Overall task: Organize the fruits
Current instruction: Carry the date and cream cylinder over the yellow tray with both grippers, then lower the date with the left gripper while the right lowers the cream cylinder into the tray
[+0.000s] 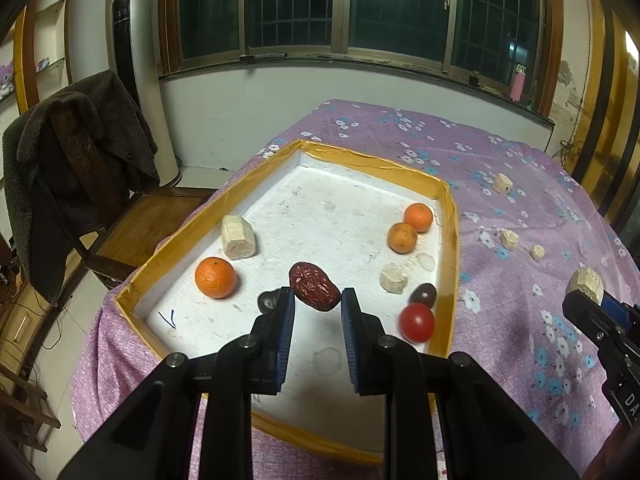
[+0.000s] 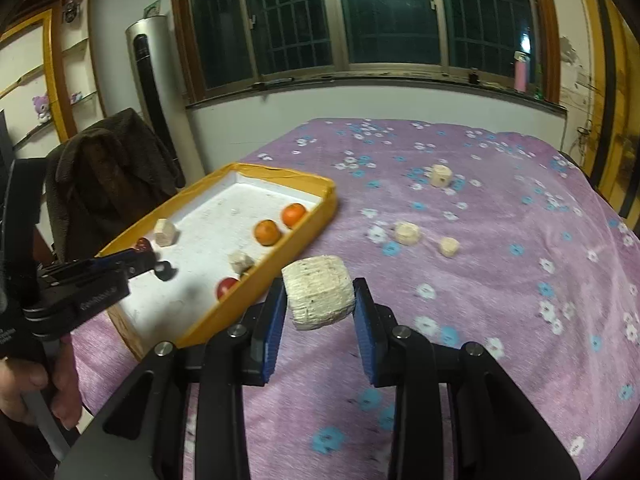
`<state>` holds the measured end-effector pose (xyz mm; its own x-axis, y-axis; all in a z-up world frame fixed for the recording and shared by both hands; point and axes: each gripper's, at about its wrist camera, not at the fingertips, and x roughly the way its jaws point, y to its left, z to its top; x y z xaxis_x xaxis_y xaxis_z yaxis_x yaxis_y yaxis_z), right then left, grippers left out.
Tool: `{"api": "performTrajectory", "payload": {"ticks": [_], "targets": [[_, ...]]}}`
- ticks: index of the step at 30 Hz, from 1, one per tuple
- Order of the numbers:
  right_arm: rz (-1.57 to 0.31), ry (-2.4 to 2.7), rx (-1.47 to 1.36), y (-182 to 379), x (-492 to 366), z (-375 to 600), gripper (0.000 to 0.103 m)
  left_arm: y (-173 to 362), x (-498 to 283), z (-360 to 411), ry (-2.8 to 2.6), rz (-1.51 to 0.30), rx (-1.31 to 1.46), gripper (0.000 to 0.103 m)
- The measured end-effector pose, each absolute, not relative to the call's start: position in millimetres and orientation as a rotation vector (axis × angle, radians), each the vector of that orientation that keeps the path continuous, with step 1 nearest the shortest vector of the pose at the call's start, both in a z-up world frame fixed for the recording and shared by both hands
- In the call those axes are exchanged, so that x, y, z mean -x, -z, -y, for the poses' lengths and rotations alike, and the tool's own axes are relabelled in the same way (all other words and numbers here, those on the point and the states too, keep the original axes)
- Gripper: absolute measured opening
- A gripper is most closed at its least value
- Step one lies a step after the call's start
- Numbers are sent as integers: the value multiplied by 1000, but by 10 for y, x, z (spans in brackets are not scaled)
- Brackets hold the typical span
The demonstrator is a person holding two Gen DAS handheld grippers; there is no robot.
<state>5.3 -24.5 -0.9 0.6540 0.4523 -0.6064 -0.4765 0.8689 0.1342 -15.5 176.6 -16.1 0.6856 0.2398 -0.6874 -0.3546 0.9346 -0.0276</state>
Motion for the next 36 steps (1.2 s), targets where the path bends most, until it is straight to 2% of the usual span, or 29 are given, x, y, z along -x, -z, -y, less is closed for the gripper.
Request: {"api": "performTrajectory", "payload": {"ticks": [16,27,36], "targets": [[-677,-589,65,-69,-239,-255,35,180,97,-2095,-336,-750,221,22],[-689,-633,69,15,-342,-498,35,133,147,-2371,-197,-658,274,22],[-715,-665,75,167,-601,-672,35,265,-26,-2481,-237,-702,271,22]]}}
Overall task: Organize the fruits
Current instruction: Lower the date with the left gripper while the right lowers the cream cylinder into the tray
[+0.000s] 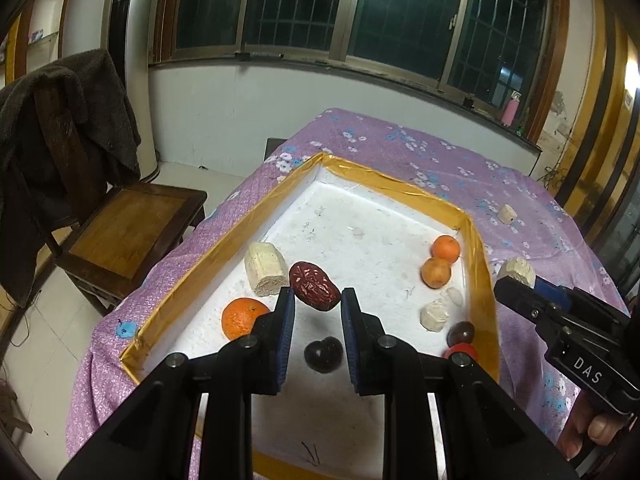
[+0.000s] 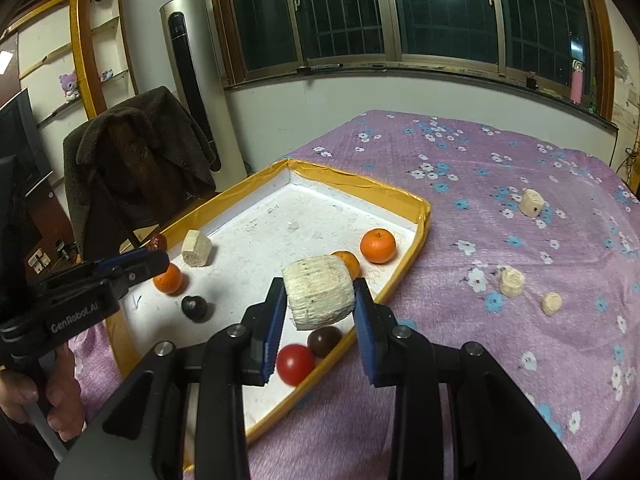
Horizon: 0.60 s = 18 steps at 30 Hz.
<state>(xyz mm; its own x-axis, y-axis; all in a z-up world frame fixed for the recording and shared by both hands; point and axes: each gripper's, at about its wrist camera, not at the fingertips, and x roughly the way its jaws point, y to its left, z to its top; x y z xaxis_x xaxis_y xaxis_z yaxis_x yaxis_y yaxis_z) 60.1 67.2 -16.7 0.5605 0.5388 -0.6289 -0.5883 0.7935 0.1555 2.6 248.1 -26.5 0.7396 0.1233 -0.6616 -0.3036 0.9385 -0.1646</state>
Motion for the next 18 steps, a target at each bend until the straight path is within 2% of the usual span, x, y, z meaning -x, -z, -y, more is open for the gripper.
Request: {"api": "performTrajectory", "payload": {"ticks": [18], "targets": [[-749,-671,114,242,-989,-935,35,343,-225,-2407,-251,-760,200,22]]}}
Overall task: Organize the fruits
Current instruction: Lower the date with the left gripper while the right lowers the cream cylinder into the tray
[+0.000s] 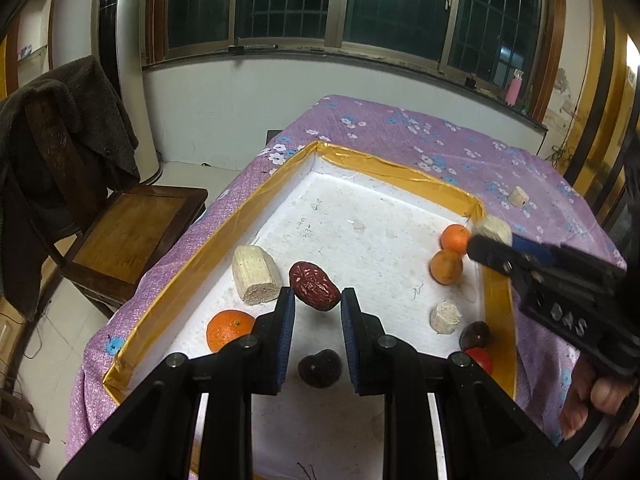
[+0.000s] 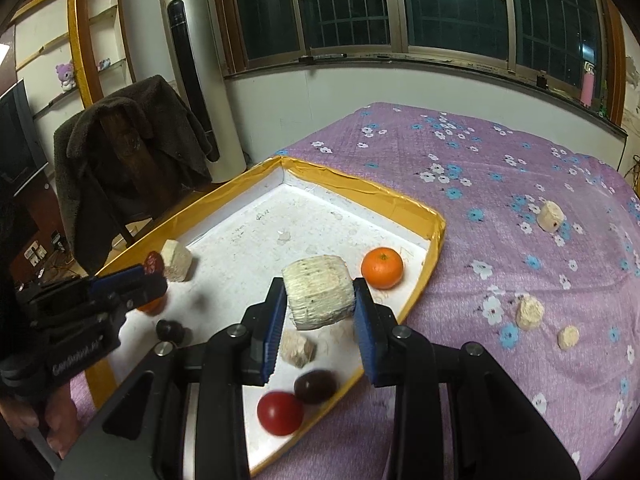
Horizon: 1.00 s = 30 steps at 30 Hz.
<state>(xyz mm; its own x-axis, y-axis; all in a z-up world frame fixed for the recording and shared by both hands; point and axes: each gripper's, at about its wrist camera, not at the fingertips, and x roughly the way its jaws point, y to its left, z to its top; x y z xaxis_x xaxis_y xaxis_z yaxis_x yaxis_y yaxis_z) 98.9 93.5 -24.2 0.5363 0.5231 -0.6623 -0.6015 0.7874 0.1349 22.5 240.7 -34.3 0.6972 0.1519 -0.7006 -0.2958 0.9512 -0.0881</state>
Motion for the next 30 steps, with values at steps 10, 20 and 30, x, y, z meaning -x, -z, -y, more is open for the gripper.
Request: {"api": "performTrajectory", "payload": {"ticks": [10,20,30], "targets": [[-800,-680,154,306,-1252,-1208,35,405,-275,-2389,-284,-804,164,22],[-845,-655,161,411,-1444,-1312,35,441,-382,-2505,-357,-829,159,22],[-853,-643,166,451,-1546,-1387,35,461,-432,-2490,-363,-844,138,22]]}}
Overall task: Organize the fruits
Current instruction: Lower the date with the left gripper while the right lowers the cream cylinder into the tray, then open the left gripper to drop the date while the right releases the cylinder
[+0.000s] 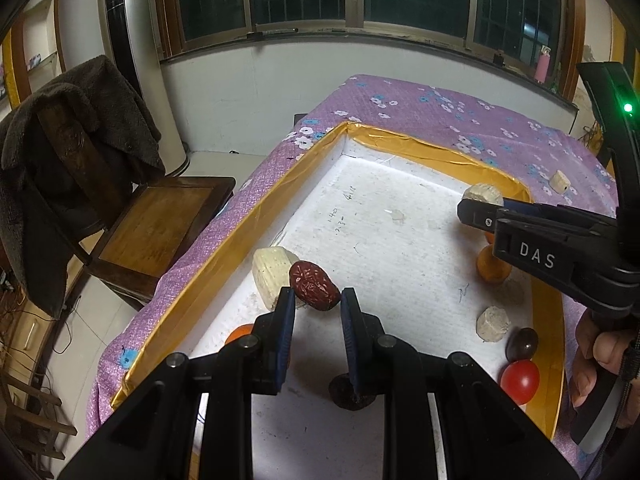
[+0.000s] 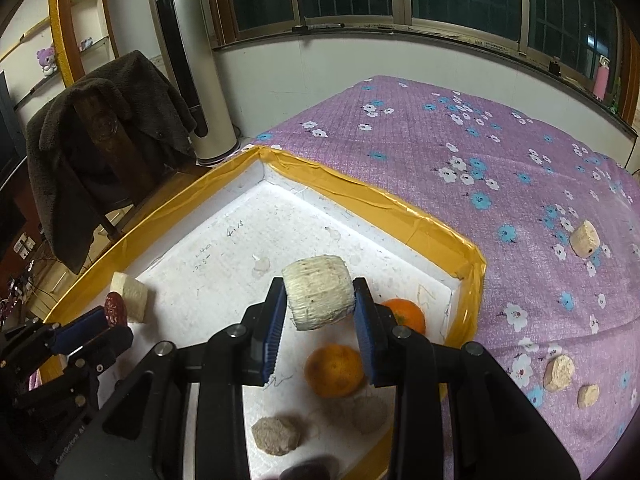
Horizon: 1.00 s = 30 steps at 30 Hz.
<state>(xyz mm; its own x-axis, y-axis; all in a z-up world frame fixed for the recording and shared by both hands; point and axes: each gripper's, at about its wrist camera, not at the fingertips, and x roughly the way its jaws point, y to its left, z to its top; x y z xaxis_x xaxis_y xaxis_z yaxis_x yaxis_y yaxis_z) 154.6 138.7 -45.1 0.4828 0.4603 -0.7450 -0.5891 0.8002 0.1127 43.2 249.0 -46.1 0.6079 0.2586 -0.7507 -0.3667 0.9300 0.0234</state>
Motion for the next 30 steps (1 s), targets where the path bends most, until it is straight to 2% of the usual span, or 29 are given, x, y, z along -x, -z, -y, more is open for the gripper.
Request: {"api": "performTrajectory", "payload": {"ticks": [30], "targets": [[-872,-617,150,520,-1673,-1399,35,479,-509,-2386,-339,-879,102,22]]}}
